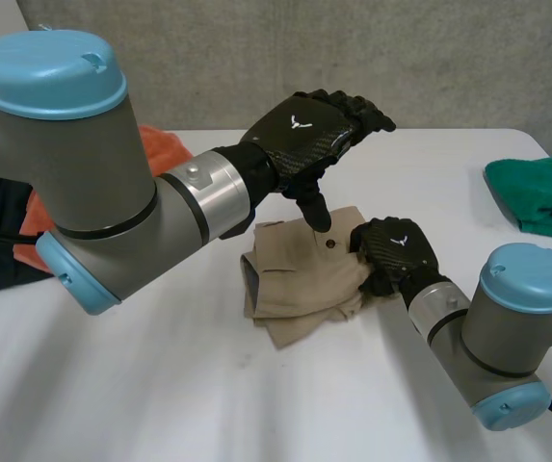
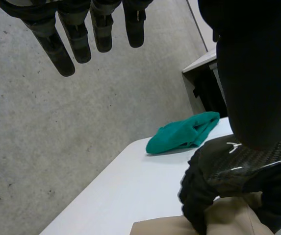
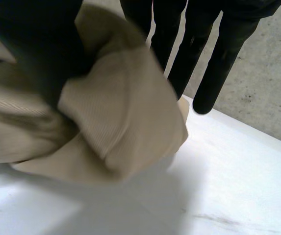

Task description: Fold the laundry.

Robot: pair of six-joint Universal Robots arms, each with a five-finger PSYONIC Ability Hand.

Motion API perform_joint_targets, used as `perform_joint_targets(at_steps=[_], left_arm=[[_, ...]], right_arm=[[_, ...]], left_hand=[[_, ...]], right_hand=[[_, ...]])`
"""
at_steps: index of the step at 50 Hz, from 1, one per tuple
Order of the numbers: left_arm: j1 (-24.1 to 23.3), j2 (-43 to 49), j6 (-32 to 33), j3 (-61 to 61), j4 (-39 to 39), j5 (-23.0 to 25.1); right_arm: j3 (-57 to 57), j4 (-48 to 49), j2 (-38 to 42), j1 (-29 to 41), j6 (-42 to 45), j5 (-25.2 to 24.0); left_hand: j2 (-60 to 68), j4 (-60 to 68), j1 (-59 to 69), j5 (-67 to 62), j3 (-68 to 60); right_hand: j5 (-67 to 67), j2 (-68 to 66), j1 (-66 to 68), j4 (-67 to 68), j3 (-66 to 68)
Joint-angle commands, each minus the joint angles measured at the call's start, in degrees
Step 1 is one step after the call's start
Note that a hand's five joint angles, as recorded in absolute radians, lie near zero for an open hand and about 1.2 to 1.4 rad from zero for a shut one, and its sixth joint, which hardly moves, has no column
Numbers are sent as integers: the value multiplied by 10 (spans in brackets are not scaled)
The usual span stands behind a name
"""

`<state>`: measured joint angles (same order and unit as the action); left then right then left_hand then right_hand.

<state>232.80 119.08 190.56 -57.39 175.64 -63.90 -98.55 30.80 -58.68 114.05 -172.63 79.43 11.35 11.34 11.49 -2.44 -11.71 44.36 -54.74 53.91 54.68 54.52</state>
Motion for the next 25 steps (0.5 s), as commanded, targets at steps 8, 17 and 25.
perform_joint_targets(at_steps=[8, 17, 25], left_arm=[[-3, -13, 10, 12, 12, -6], [-4, -14, 9, 50, 9, -10], [-4, -25, -10, 83, 7, -18]], right_arm=[[38, -17, 17, 14, 24, 16], [134, -36, 36, -5, 27, 28], [282, 29, 24, -89, -34, 59]], left_hand=[[-14, -13, -15, 24, 17], [-14, -13, -15, 24, 17], [-14, -13, -15, 24, 17]], right_hand=[[256, -253, 261, 253, 255], [256, -253, 261, 253, 255], [256, -253, 261, 253, 255]])
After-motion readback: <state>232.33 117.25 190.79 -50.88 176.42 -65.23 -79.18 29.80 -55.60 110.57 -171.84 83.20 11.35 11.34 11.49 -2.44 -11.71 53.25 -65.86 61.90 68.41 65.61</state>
